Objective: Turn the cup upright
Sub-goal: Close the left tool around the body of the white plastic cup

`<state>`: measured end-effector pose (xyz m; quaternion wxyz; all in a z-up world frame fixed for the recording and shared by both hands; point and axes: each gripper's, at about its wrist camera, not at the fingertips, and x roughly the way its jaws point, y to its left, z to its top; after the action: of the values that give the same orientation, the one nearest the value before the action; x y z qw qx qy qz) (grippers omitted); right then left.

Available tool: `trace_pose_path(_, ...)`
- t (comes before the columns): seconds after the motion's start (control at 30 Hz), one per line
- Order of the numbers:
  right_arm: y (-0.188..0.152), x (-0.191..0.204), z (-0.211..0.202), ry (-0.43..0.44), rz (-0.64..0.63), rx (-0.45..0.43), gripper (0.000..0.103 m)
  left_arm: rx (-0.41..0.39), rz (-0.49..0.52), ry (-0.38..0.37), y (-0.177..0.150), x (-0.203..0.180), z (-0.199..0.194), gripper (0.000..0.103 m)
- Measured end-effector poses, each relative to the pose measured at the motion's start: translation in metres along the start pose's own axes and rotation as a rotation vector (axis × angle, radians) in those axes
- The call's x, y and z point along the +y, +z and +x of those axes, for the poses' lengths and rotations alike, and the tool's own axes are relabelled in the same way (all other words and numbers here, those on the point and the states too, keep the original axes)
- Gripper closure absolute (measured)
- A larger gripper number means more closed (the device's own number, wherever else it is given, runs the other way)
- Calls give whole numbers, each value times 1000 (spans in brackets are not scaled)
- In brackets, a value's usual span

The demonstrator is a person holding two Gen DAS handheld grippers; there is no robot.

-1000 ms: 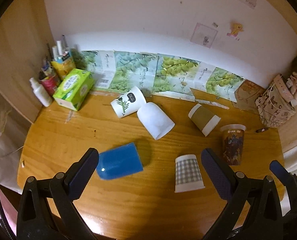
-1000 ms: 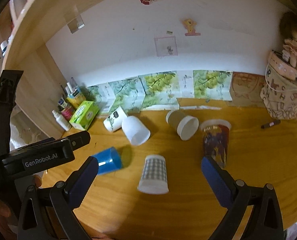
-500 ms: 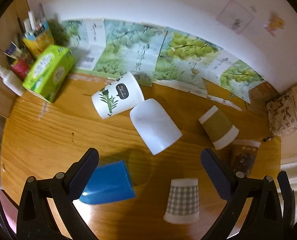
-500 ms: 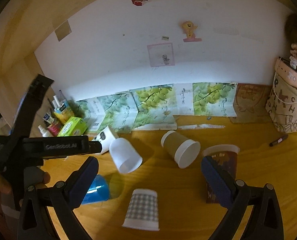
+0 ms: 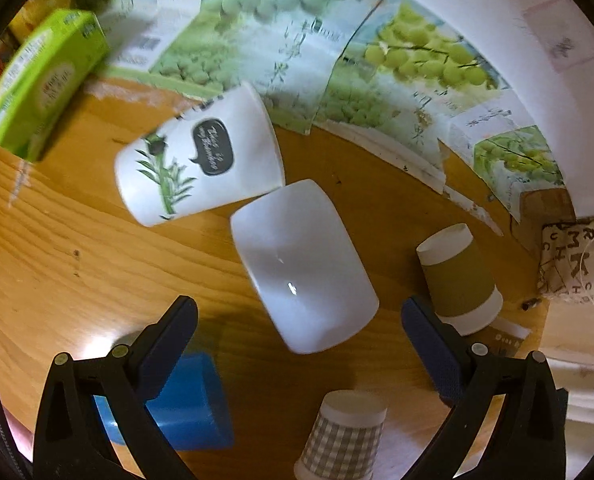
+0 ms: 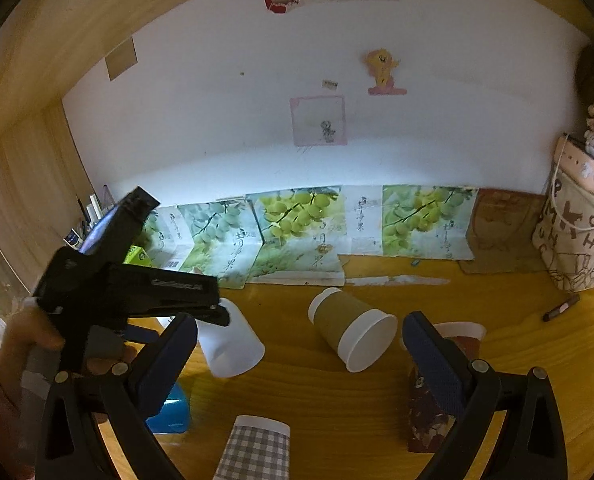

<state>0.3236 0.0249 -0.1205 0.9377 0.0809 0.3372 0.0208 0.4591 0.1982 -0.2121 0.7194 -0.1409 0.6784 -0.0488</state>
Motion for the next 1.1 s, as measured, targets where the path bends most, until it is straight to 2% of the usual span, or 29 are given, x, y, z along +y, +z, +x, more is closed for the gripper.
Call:
trace_pose_path(0.13, -1, 2, 12, 15, -9, 30, 0, 42, -27, -11, 4, 2, 15, 2)
trace_pose_path(0.3, -1, 4, 21, 13, -22, 50, 0, 36, -38, 23, 9, 2, 25, 2)
trace_pose_path(0.37, -2, 3, 23, 12, -16, 54, 0, 38, -33, 46, 12, 0, 31, 6)
trace_pose_path(0.5, -1, 0, 27, 4, -2, 67, 0, 58, -40, 34, 16, -1, 42, 8)
trace_pose_path(0.63, -1, -2, 27, 0, 10, 67, 0, 81, -50, 14, 16, -2, 50, 19)
trace_pose_path(0.83, -1, -4, 25, -7, 20, 65, 0, 48, -39, 20, 17, -3, 50, 31)
trace_pose_path(1.1, -1, -7, 23, -15, 40, 67, 0, 48, -52, -1, 18, 0, 48, 32)
